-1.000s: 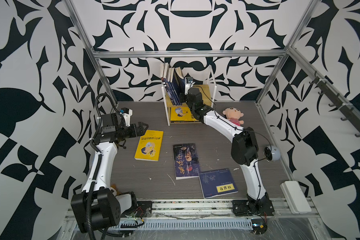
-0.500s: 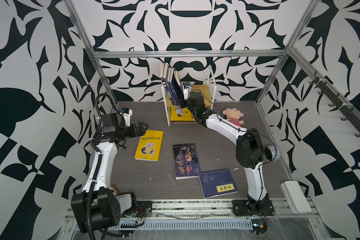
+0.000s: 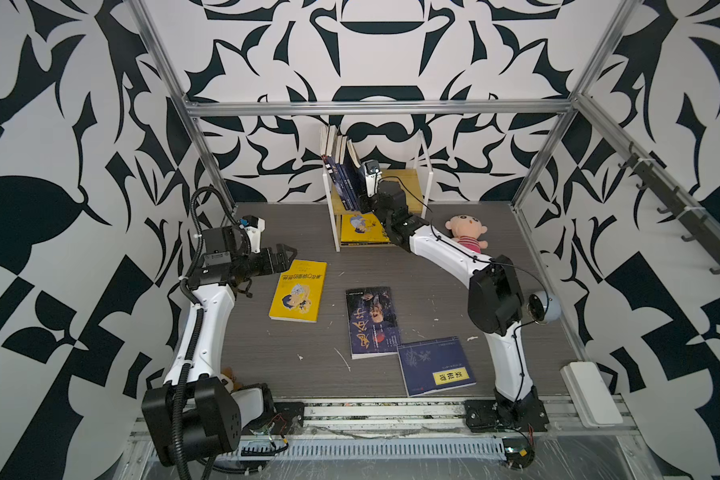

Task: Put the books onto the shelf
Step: 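Stand the blue book beside the standing blue books with the right gripper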

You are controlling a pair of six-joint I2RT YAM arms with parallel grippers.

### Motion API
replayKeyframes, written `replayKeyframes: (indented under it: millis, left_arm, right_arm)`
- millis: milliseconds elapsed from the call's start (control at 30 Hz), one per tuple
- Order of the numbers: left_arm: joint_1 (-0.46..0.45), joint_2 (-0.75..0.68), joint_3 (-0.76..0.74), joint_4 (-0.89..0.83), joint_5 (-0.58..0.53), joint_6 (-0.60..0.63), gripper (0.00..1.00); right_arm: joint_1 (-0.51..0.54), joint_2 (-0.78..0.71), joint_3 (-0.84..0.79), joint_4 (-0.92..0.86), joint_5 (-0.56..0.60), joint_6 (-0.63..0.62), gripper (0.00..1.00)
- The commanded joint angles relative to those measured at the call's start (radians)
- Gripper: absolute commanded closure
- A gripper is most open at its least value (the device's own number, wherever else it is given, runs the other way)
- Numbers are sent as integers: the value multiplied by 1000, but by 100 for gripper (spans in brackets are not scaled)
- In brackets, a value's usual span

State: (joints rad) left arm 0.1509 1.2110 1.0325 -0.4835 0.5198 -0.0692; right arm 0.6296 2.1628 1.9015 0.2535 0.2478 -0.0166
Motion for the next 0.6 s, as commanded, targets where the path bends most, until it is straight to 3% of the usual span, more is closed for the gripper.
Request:
replayKeyframes:
  millis: [0, 267, 567]
  left_arm:
    - [0, -24, 9, -5, 4, 12, 0]
    - [-1, -21, 9, -6, 6, 14, 0]
    - [0, -20, 9, -6, 7, 10, 0]
  right_arm:
    - [9, -6, 49, 12, -22, 10, 71]
    - [9, -97, -95, 13, -165, -6, 43]
    - [9, -221, -268, 21, -201, -37, 41]
